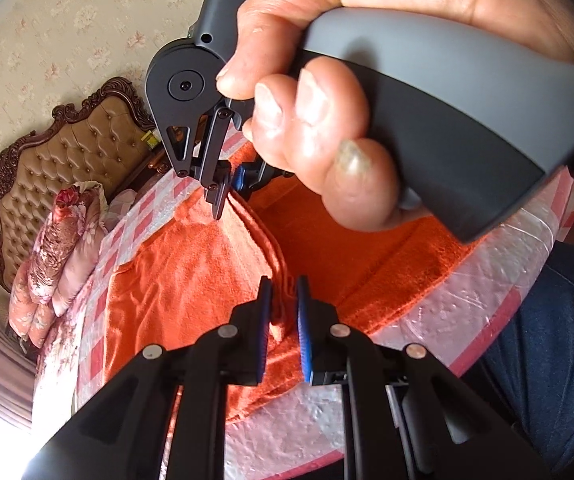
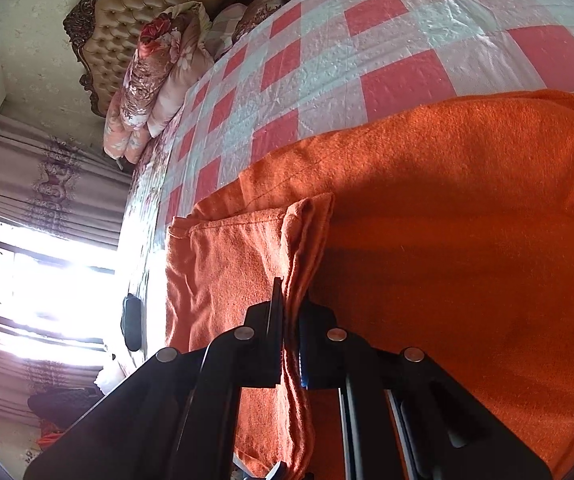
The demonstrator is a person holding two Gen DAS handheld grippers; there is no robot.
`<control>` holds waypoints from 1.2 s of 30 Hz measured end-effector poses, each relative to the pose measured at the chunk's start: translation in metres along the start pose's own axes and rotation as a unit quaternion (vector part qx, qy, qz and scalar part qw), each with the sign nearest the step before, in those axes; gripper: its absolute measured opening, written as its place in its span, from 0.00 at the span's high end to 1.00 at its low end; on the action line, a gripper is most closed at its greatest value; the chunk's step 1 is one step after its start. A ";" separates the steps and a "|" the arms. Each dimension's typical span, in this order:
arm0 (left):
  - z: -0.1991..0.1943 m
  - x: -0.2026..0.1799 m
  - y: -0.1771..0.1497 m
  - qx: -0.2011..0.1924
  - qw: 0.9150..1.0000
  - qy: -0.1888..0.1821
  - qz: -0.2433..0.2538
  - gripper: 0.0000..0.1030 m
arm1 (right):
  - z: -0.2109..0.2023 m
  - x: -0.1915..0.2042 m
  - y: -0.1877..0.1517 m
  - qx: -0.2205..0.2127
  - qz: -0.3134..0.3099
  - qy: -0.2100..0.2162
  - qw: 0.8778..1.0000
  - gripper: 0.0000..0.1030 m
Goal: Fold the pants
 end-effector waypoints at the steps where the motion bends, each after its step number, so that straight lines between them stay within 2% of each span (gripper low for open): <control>1: 0.000 0.001 0.000 0.001 1.000 -0.004 -0.003 0.88 | 0.001 -0.001 0.000 0.002 0.001 -0.001 1.000 0.93; 8: 0.001 0.008 -0.001 0.002 0.999 -0.030 -0.024 0.87 | 0.001 -0.007 -0.002 0.007 0.006 0.001 1.000 0.93; 15: 0.001 0.009 0.001 0.002 0.997 -0.056 -0.053 0.81 | -0.002 -0.001 -0.002 0.005 -0.010 -0.018 1.000 0.88; 17: -0.001 0.011 0.002 0.002 0.996 -0.062 -0.069 0.75 | -0.006 0.001 -0.001 -0.002 -0.022 -0.039 0.999 0.85; 19: -0.009 0.018 0.004 -0.007 0.994 -0.055 -0.089 0.49 | -0.018 0.009 0.002 -0.024 -0.050 -0.082 0.995 0.82; 21: -0.020 0.030 0.006 -0.023 0.991 -0.052 -0.120 0.33 | -0.031 0.017 0.004 -0.045 -0.076 -0.108 0.990 0.79; 23: -0.028 0.048 0.007 -0.031 0.984 -0.052 -0.165 0.26 | -0.046 0.024 0.006 -0.071 -0.095 -0.134 0.984 0.64; 24: -0.030 0.058 0.006 -0.031 0.980 -0.052 -0.188 0.23 | -0.054 0.028 0.006 -0.092 -0.107 -0.153 0.978 0.32; 25: -0.031 0.072 0.003 -0.029 0.973 -0.048 -0.222 0.19 | -0.062 0.035 0.005 -0.117 -0.125 -0.166 0.971 0.12; 27: -0.028 0.099 -0.006 -0.016 0.958 -0.035 -0.283 0.13 | -0.069 0.050 -0.001 -0.134 -0.167 -0.188 0.958 0.12; 30: -0.007 0.141 -0.032 0.038 0.930 -0.004 -0.365 0.05 | -0.065 0.065 -0.014 -0.138 -0.201 -0.207 0.948 0.12; 33: 0.003 0.170 -0.049 0.076 0.920 0.051 -0.380 0.02 | -0.046 0.076 -0.030 -0.135 -0.232 -0.246 0.931 0.10; 35: 0.007 0.186 -0.062 0.092 0.913 0.063 -0.393 0.02 | -0.034 0.077 -0.039 -0.134 -0.236 -0.274 0.923 0.10; 36: 0.009 0.194 -0.066 0.098 0.912 0.069 -0.393 0.02 | -0.030 0.079 -0.043 -0.136 -0.237 -0.281 0.920 0.10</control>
Point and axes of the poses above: each gripper's, at about its wrist camera, not at the fingertips, and z roughly the way its jaws point, x to its left, y to its top, the point moved 3 cm from there along z, roughly the way its jaws point, and after that the axes turned 2 degrees about -x, right-handed, at the moved point
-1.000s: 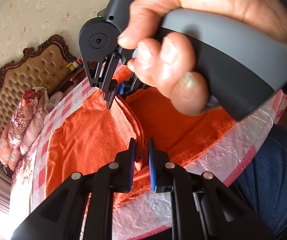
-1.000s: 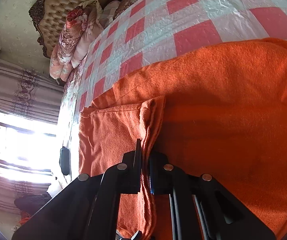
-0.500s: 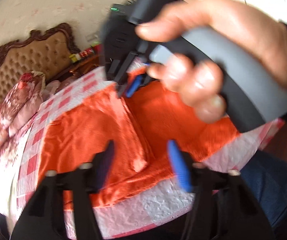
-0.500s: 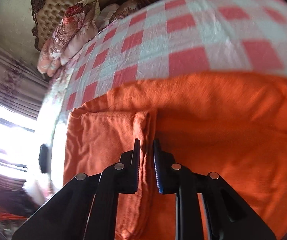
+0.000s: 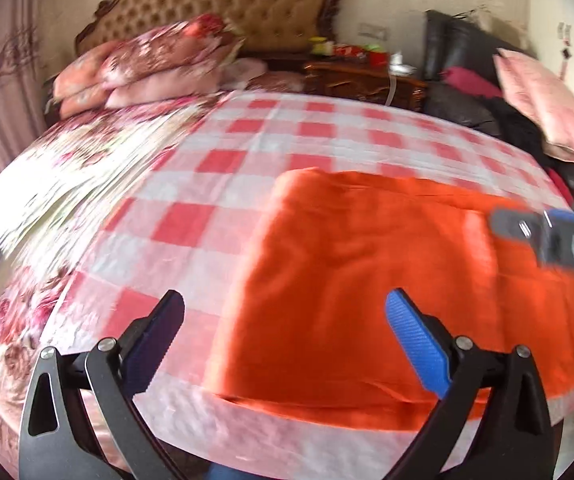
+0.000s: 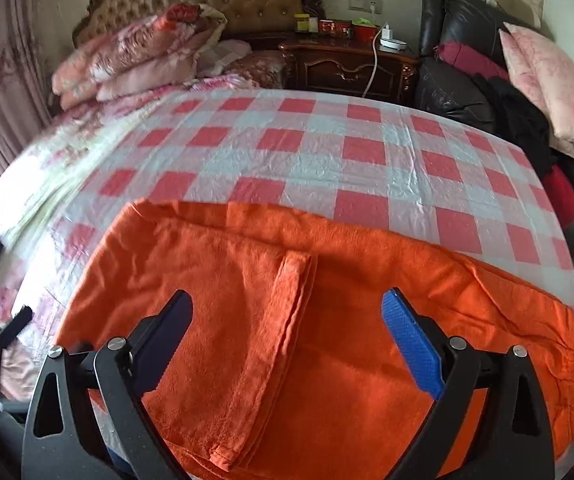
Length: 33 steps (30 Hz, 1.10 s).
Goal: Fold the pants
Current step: 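Open both tools and lay the folded pants flat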
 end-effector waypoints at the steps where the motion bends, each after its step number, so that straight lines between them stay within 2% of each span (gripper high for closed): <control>1: 0.002 0.006 0.001 -0.003 1.000 0.003 0.004 0.02 | 0.002 0.006 -0.004 -0.005 -0.004 -0.010 1.000 0.10; 3: 0.008 0.017 0.005 -0.010 1.000 0.019 0.019 0.02 | 0.001 0.017 -0.009 -0.011 -0.010 -0.013 1.000 0.10; 5: 0.015 0.031 0.012 -0.015 1.000 0.010 0.017 0.02 | 0.003 0.029 -0.012 0.000 -0.017 0.028 0.999 0.10; 6: 0.020 0.040 0.018 -0.009 1.000 -0.019 0.001 0.03 | 0.004 0.034 -0.013 0.002 -0.020 0.053 0.998 0.10; 7: 0.021 0.050 0.026 -0.013 0.997 -0.064 -0.030 0.02 | 0.006 0.036 -0.015 0.000 -0.011 0.067 0.998 0.10; 8: 0.024 0.056 0.035 -0.015 0.996 -0.074 -0.042 0.02 | 0.008 0.038 -0.016 0.002 -0.003 0.070 0.998 0.10; 10: 0.034 0.053 0.054 -0.023 0.998 -0.056 -0.017 0.05 | 0.014 0.044 -0.022 0.023 -0.006 0.068 0.997 0.10; 11: 0.042 0.049 0.062 -0.021 0.998 -0.059 0.003 0.06 | 0.018 0.048 -0.024 0.029 -0.016 0.062 0.998 0.10; 14: 0.078 0.030 0.079 0.017 0.997 -0.041 0.068 0.15 | 0.021 0.057 -0.029 0.031 -0.047 0.037 0.998 0.09; 16: 0.109 0.026 0.084 0.057 0.994 -0.034 0.084 0.23 | 0.023 0.063 -0.033 0.038 -0.060 0.048 0.996 0.09; 17: 0.120 0.025 0.084 0.070 0.993 -0.024 0.088 0.23 | 0.024 0.064 -0.034 0.041 -0.060 0.053 0.996 0.09; 19: 0.139 0.027 0.084 0.097 0.990 -0.030 0.092 0.21 | 0.027 0.065 -0.038 0.051 -0.060 0.059 0.995 0.07; 21: 0.148 0.030 0.086 0.098 0.990 -0.023 0.094 0.14 | 0.031 0.066 -0.042 0.064 -0.062 0.058 0.994 0.07; 23: 0.147 0.037 0.090 0.094 0.992 -0.015 0.086 0.14 | 0.038 0.064 -0.047 0.081 -0.062 0.051 0.993 0.07; 25: 0.136 0.048 0.098 0.074 0.995 0.005 0.063 0.15 | 0.038 0.067 -0.052 0.077 -0.078 0.040 0.993 0.05; 29: 0.092 0.060 0.088 0.047 0.999 -0.020 0.010 0.17 | 0.038 0.070 -0.056 0.072 -0.089 0.030 0.993 0.05; 31: 0.071 0.054 0.071 0.037 0.999 -0.032 0.013 0.19 | 0.038 0.069 -0.056 0.071 -0.089 0.030 0.993 0.04; 33: 0.061 0.044 0.049 0.043 0.998 -0.026 0.039 0.19 | 0.038 0.070 -0.057 0.070 -0.089 0.030 0.993 0.04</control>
Point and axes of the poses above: each gripper's, at about its wrist camera, not at the fingertips, and z roughly the way its jaws point, x to its left, y to its top, the point moved 3 cm from there along z, roughly the way its jaws point, and after that the axes turned 2 degrees about -x, right-handed, at the moved point
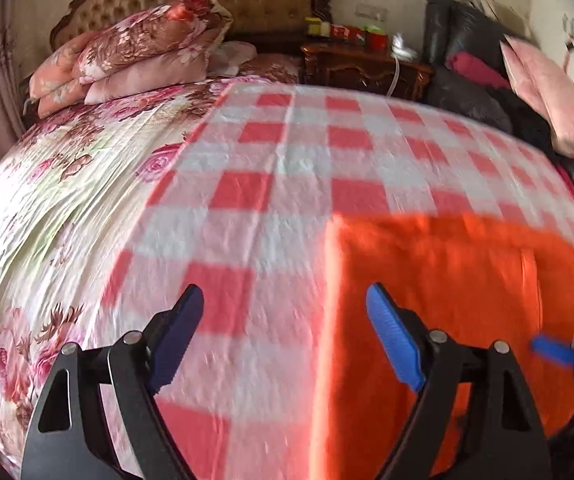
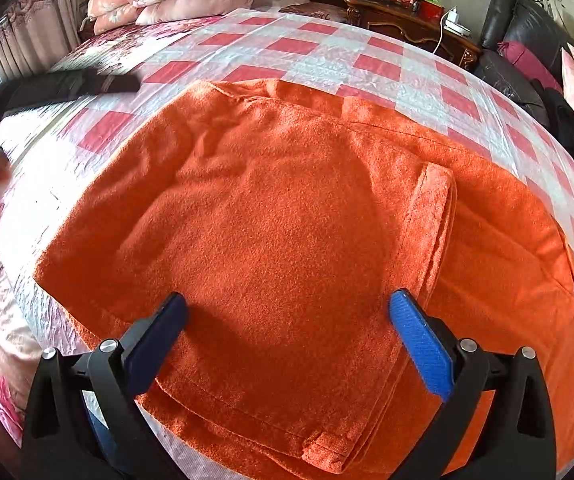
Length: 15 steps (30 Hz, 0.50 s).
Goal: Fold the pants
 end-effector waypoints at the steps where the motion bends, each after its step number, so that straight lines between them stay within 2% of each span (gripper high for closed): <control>1: -0.001 -0.006 -0.014 0.008 1.000 0.014 0.016 0.19 | 0.000 0.000 -0.001 -0.001 0.000 -0.001 1.000 0.04; 3: 0.002 -0.010 -0.037 0.025 0.998 0.041 0.033 0.20 | -0.001 0.000 -0.001 -0.001 0.001 -0.002 1.000 0.04; 4: 0.001 -0.008 -0.049 0.032 0.998 0.053 0.027 0.20 | -0.001 0.000 -0.001 -0.001 0.001 -0.002 1.000 0.04; 6: -0.007 -0.002 -0.062 0.029 0.999 0.046 0.003 0.20 | -0.001 0.000 -0.001 -0.001 0.000 0.000 1.000 0.04; 9: -0.020 0.005 -0.078 0.026 0.998 0.058 0.006 0.17 | -0.001 0.000 -0.001 -0.003 0.001 0.000 1.000 0.04; 15: -0.033 0.017 -0.096 0.041 0.998 0.046 -0.020 0.13 | -0.002 -0.001 -0.001 -0.006 -0.004 0.005 1.000 0.04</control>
Point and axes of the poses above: each gripper's, at about its wrist camera, not at the fingertips, and z roughly the way its jaws point, x to its left, y to its top, the point moved 3 cm from there along z, roughly the way its jaws point, and after that the axes turned 2 degrees about -x, right-handed, at the moved point
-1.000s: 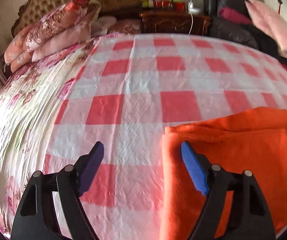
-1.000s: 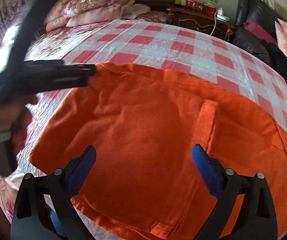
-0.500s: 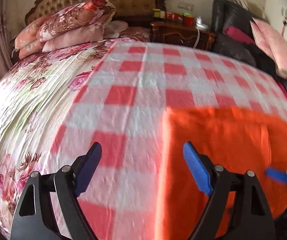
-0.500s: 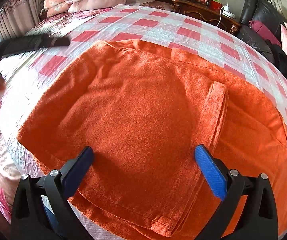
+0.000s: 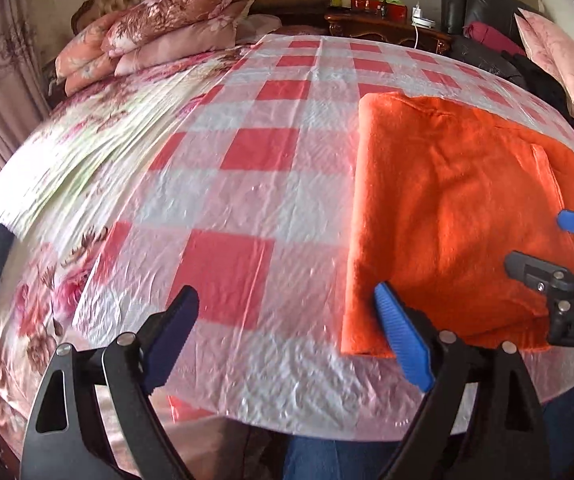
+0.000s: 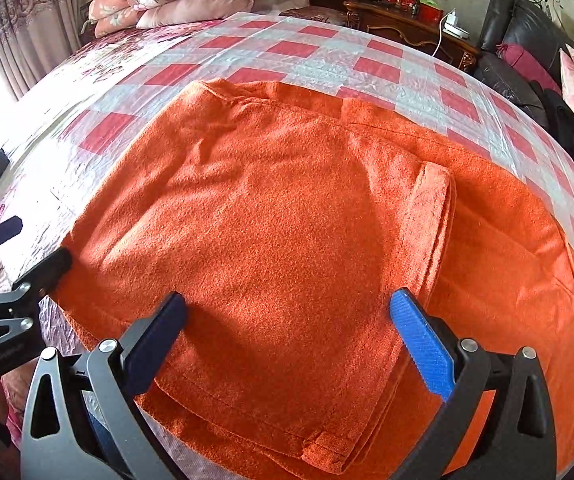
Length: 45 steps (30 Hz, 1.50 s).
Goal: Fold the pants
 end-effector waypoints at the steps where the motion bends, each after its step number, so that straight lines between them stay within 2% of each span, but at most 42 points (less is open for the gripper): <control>1: -0.002 -0.002 -0.001 0.001 1.000 0.006 0.008 0.13 | -0.004 -0.002 0.000 -0.007 0.007 0.012 1.000 0.05; 2: -0.004 -0.005 -0.002 0.000 1.000 0.014 0.020 0.13 | -0.011 -0.007 0.000 -0.019 0.023 0.029 0.999 0.06; 4: -0.009 -0.010 -0.003 -0.007 0.998 0.030 0.047 0.13 | -0.022 -0.018 0.004 -0.041 0.046 0.027 0.998 0.06; 7: -0.009 -0.008 -0.005 -0.001 0.999 0.025 0.036 0.13 | -0.023 -0.034 0.014 -0.057 0.044 -0.035 0.997 0.05; 10: -0.010 -0.005 -0.006 0.005 0.999 0.020 0.030 0.13 | -0.005 -0.051 0.010 -0.019 0.038 -0.092 0.995 0.06; 11: -0.011 -0.005 -0.007 0.005 0.999 0.019 0.032 0.13 | 0.000 -0.058 0.006 -0.007 0.046 -0.093 0.995 0.06; 14: -0.016 -0.001 -0.011 0.010 1.000 0.008 0.023 0.13 | 0.004 -0.072 0.002 0.002 0.080 -0.054 0.995 0.05; 18: -0.024 0.004 -0.017 0.012 1.000 0.001 0.003 0.15 | 0.001 -0.071 0.000 0.000 0.067 -0.066 0.996 0.05; 20: -0.033 0.001 -0.016 -0.006 1.000 0.008 0.010 0.21 | -0.002 -0.072 -0.001 0.000 0.069 -0.070 0.995 0.05; 21: -0.037 -0.001 -0.013 -0.015 1.000 0.008 0.009 0.29 | -0.005 -0.073 -0.002 0.000 0.071 -0.073 0.995 0.05; 22: -0.042 -0.005 -0.009 -0.030 1.000 -0.007 0.004 0.42 | -0.009 -0.076 -0.004 -0.001 0.076 -0.075 0.994 0.05; 24: -0.045 -0.016 -0.001 -0.045 0.998 -0.041 0.004 0.61 | -0.019 -0.079 -0.009 -0.012 0.083 -0.062 0.995 0.05; 25: -0.044 -0.025 0.005 -0.050 0.997 -0.055 0.011 0.65 | -0.024 -0.079 -0.011 -0.018 0.082 -0.057 0.995 0.05; 28: -0.027 -0.047 0.035 -0.051 0.993 -0.101 0.012 0.72 | -0.042 -0.071 -0.017 -0.044 0.072 -0.030 0.996 0.06; 30: -0.012 -0.056 0.059 -0.053 0.992 -0.111 0.011 0.76 | -0.049 -0.058 -0.021 -0.059 0.049 -0.012 0.997 0.08; 32: 0.011 -0.064 0.084 -0.043 0.992 -0.118 0.014 0.81 | -0.044 -0.043 -0.026 -0.052 0.018 -0.001 0.999 0.19; 33: 0.024 -0.067 0.093 -0.032 0.992 -0.118 0.019 0.83 | -0.042 -0.040 -0.027 -0.046 0.014 0.002 0.999 0.29; 35: 0.052 -0.072 0.106 0.002 0.991 -0.133 0.032 0.83 | -0.033 -0.035 -0.031 -0.030 0.006 0.006 1.000 0.33; 37: 0.069 -0.068 0.117 0.002 0.993 -0.112 0.042 0.91 | -0.027 -0.033 -0.036 -0.022 -0.002 0.003 1.000 0.37; 39: 0.078 -0.055 0.128 0.005 0.996 -0.088 0.026 0.91 | -0.025 -0.036 -0.038 -0.018 0.004 0.012 1.000 0.36; 41: 0.076 -0.045 0.136 0.005 0.997 -0.082 0.003 0.88 | -0.023 -0.038 -0.038 -0.018 0.002 0.012 1.000 0.32; 43: 0.060 -0.055 0.138 -0.015 0.995 -0.100 0.024 0.88 | -0.022 -0.040 -0.039 -0.017 0.002 0.006 1.000 0.24; 45: 0.055 -0.072 0.133 -0.008 0.991 -0.117 0.058 0.88 | -0.022 -0.043 -0.041 -0.017 0.013 0.007 1.000 0.19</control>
Point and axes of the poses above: each gripper's, at about its wrist camera, not at the fingertips, and z roughly the way its jaws point, x to its left, y to its top, the point moved 3 cm from there along z, roughly the way its jaws point, and after that the axes turned 2 degrees about -x, right-handed, at the moved point
